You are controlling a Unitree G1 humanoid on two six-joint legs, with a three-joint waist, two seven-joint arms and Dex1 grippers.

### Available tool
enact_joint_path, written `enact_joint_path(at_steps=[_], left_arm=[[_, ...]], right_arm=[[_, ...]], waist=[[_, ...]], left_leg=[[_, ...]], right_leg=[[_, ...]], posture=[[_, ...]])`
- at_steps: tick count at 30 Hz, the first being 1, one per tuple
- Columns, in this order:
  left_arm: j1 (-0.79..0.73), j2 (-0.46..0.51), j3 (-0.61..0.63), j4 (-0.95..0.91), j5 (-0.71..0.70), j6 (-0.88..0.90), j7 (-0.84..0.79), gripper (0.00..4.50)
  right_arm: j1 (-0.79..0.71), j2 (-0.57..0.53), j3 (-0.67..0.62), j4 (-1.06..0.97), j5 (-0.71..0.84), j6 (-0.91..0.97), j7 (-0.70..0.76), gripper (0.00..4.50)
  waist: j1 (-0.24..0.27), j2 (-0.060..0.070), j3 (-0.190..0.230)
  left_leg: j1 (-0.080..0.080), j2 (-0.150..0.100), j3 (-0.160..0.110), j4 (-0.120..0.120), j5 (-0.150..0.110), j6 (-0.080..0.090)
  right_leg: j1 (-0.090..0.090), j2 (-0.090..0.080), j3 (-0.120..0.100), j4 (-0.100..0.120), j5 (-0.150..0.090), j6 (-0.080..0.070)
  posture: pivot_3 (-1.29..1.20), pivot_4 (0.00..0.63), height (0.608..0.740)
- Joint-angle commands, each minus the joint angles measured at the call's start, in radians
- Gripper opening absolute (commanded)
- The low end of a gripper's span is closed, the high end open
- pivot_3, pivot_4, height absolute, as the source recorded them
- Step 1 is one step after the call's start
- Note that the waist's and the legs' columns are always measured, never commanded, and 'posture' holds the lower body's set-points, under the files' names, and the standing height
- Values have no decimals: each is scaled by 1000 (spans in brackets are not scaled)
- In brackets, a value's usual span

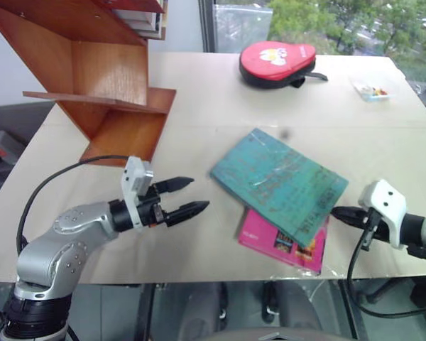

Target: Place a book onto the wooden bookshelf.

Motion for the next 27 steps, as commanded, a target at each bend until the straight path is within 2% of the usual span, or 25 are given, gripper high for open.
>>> enact_joint_path(at_steps=[1, 6, 9, 12, 14, 15, 19, 21, 27], left_arm=[[8, -8, 29, -38, -113, 120, 78, 4500], [-24, -48, 46, 13, -299, 286, 206, 4500], [-48, -84, 36, 61, -388, 374, 304, 4500], [-76, -138, 35, 144, -487, 441, 413, 4500], [-102, -164, 38, 201, -552, 477, 486, 4500], [-117, -183, 35, 228, -576, 485, 526, 4500], [-172, -249, 26, 334, -706, 503, 675, 4500], [-205, -279, 18, 384, -759, 498, 742, 4500], [-311, -386, -28, 518, -831, 480, 899, 4500]], right_arm=[[-36, 8, 28, -59, 34, 15, -6, 37], [-30, 22, 49, -109, 46, 38, -39, 37], [20, 18, -6, -141, 63, 56, -44, 37], [125, 31, -188, -194, 172, 92, 1, 806], [183, 41, -286, -244, 220, 100, 7, 1637], [207, 51, -339, -272, 247, 98, 6, 2231], [205, 83, -486, -365, 366, 73, -45, 3985], [180, 67, -499, -396, 427, 80, -81, 3985], [73, -13, -399, -426, 516, 70, -206, 3985]], waist=[[1, 0, 0], [1, 0, 0], [3, 0, 0], [8, 0, 0], [19, -2, -1], [20, -2, -1], [22, -2, -1], [21, -3, -1], [23, -4, -2]], left_leg=[[0, 0, 0, 0, 0, 0], [0, 0, -1, 0, 0, 0], [0, 0, -1, 1, 0, 0], [0, 0, 0, 1, 0, 0], [0, -1, -1, 1, 0, 0], [1, -1, -1, 1, 0, 0], [7, 0, 0, 1, 0, 0], [14, 0, 1, 1, -1, 0], [15, -3, 1, 1, -1, 1]], right_leg=[[0, 0, 0, 0, 0, 0], [0, 0, 0, 1, 0, 0], [0, 0, 0, 2, 0, 0], [0, -1, 0, 2, 0, 0], [1, -1, 0, 3, 0, 0], [1, -1, 0, 3, 0, 0], [6, -1, 1, 5, 0, 0], [12, -1, 2, 5, 0, 0], [12, -4, 3, 8, -2, -3]], posture=[[0, 150, 740], [0, 150, 740], [0, 150, 740], [0, 150, 740], [0, 150, 740], [0, 150, 740], [0, 150, 740], [0, 150, 740], [0, 150, 740]])
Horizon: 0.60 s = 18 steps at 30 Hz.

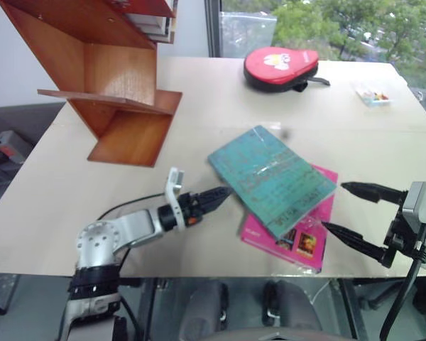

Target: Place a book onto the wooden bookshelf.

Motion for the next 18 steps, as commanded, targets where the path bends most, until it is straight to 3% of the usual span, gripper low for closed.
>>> enact_joint_path(at_steps=[1, 12, 18], left_arm=[[-48, -46, -20, 49, -66, -18, 75, 4500], [-161, -197, -64, 147, -98, -49, 201, 4500], [-152, -204, -57, 132, -145, -50, 234, 1923]], right_arm=[[-37, -36, 50, -22, 49, -21, -71, 3985], [-117, -100, 171, -22, 61, -47, -157, 3985], [-128, -103, 193, -19, 43, -47, -163, 4055]], waist=[[1, -1, 0], [2, -3, 0], [2, -4, 1]], left_leg=[[0, 0, 0, 0, 0, 0], [-2, -3, -1, 0, 0, 1], [-2, -3, -1, 0, 0, 1]], right_leg=[[0, 0, 0, 0, 0, 0], [0, -1, 0, -1, 4, -1], [0, -2, -1, -1, 2, 2]], posture=[[0, 150, 740], [0, 150, 740], [0, 150, 740]])
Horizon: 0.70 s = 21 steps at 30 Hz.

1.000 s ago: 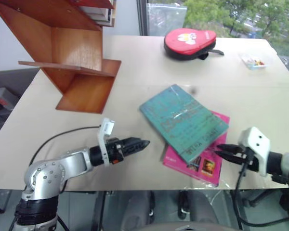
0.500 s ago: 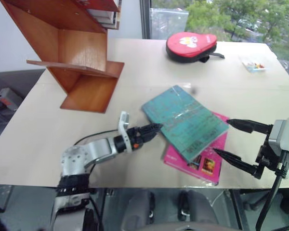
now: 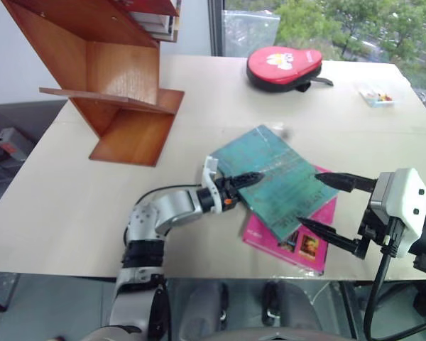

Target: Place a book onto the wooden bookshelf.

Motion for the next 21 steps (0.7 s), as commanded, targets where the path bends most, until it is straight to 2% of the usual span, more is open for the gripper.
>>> enact_joint_path(at_steps=[1, 2, 3, 4, 8, 13, 17, 19, 21], left_arm=[[11, 5, 8, -31, -58, -9, 24, 1450], [17, 8, 9, -39, -66, -12, 30, 825], [21, 12, 13, -52, -84, -17, 33, 653], [23, 31, 20, -81, -79, -14, 8, 287], [9, 133, 68, -146, -89, 0, -146, 287], [-79, 322, 63, -236, 53, 30, -427, 287], [-229, 547, -43, -443, 457, -201, -796, 287], [-266, 669, -137, -505, 752, -460, -979, 287], [-317, 739, -176, -506, 952, -673, -1099, 287]], right_arm=[[-17, -10, 0, -13, -14, -25, -6, 4055], [-19, -9, 5, -10, -19, -25, -5, 4055], [-22, -7, 12, -7, -25, -26, -4, 4055], [-27, -4, 21, -1, -32, -29, -3, 4055], [-51, 9, 52, 23, -54, -45, 5, 4055], [-86, 27, 79, 62, -69, -74, 20, 4055], [-121, 46, 106, 109, -88, -98, 43, 4055], [-132, 56, 123, 131, -104, -114, 58, 4055], [-145, 66, 146, 156, -128, -134, 78, 4055]], waist=[[0, 0, 0], [0, 0, 0], [0, 0, 0], [0, 0, 0], [-4, -1, 1], [1, -1, 1], [1, -4, 3], [-1, -3, 3], [-3, -2, 2]], left_leg=[[0, 0, 0, 0, 0, 0], [0, 0, 0, 0, 0, 0], [0, 0, 0, 0, 0, 0], [0, 0, 0, 0, 0, 0], [0, 1, 0, 0, 0, 0], [-1, 1, 0, 0, 0, 0], [-3, -1, -1, -1, 0, 0], [-3, -1, 0, -2, 0, 0], [-2, -1, 3, -5, 0, -1]], right_leg=[[0, 0, 0, 0, 0, 0], [0, 0, 0, 0, 0, 0], [0, 0, 0, 0, 0, 0], [0, 0, 0, 0, 0, 0], [0, 1, 0, 0, 0, 0], [-1, 1, -2, 0, -2, -2], [-1, 1, -4, -5, -2, -2], [-1, 2, -4, -6, -1, -3], [-1, 2, -3, -9, 1, -5]], posture=[[0, 150, 740], [0, 150, 740], [0, 150, 740], [0, 150, 740], [0, 150, 740], [0, 150, 740], [0, 150, 740], [0, 150, 740], [0, 150, 740]])
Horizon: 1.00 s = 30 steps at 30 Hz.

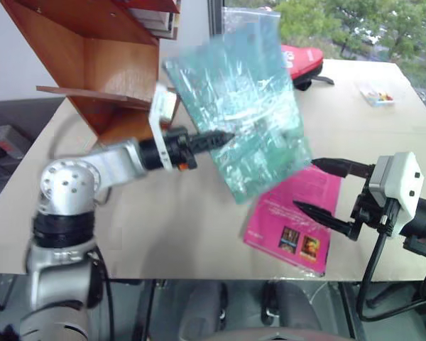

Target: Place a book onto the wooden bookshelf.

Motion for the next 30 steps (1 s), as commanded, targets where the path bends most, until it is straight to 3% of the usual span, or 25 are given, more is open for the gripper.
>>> enact_joint_path(at_steps=[1, 4, 8, 10, 14, 18, 21, 27, 30], left_arm=[[-88, 87, -55, -33, 361, -404, -246, 287], [-173, 140, -46, 33, 531, -610, -339, 287], [-257, 261, 12, 117, 623, -673, -426, 287], [-247, 357, 30, 157, 678, -693, -478, 287], [-183, 601, 27, 354, 915, -911, -544, 287], [-168, 713, -26, 528, 1090, -1059, -533, 287], [-214, 719, -86, 598, 1208, -1077, -544, 287], [-252, 575, -157, 575, 1246, -943, -589, 287], [-262, 542, -145, 580, 1234, -904, -618, 1164]], right_arm=[[-31, 18, 29, 41, -46, -56, 39, 4055], [-66, 40, 68, 86, -79, -85, 62, 4055], [-107, 61, 120, 134, -106, -110, 108, 4055], [-129, 70, 139, 154, -110, -117, 131, 4055], [-227, 89, 186, 246, -128, -143, 207, 4055], [-310, 116, 230, 311, -168, -167, 246, 4055], [-351, 132, 239, 322, -175, -172, 259, 4055], [-395, 157, 250, 319, -205, -173, 246, 4055], [-406, 161, 247, 310, -213, -165, 238, 4055]], waist=[[0, 1, 0], [1, 1, 2], [-4, 2, 3], [-11, 3, 4], [-29, 3, 6], [-23, 1, 6], [-16, 0, 6], [-23, 1, 6], [-23, 1, 6]], left_leg=[[0, 0, 0, -1, 0, 0], [-1, 1, 0, -3, 0, 0], [-2, 1, 0, -3, 0, 0], [-2, 1, 1, -4, 0, 0], [-2, 1, 1, -5, 0, 0], [-2, 3, 5, -7, 0, 0], [-6, 2, 5, -6, 0, 0], [-15, 3, 4, 0, 0, 1], [-14, 3, 4, 3, 0, 1]], right_leg=[[0, 0, 0, 0, 0, 1], [-1, 2, -1, -3, 1, 2], [-2, 2, -1, -3, -1, 6], [-3, 2, 0, -3, -2, 8], [-4, 2, 0, -2, -3, 9], [-8, 3, 4, -1, -3, 9], [-11, 3, 3, -1, -3, 9], [-18, 3, 2, 4, -3, 9], [-18, 3, 2, 9, -3, 9]], posture=[[0, 150, 740], [0, 150, 740], [0, 150, 740], [0, 150, 740], [0, 150, 740], [0, 150, 740], [0, 150, 740], [0, 150, 740], [0, 150, 740]])
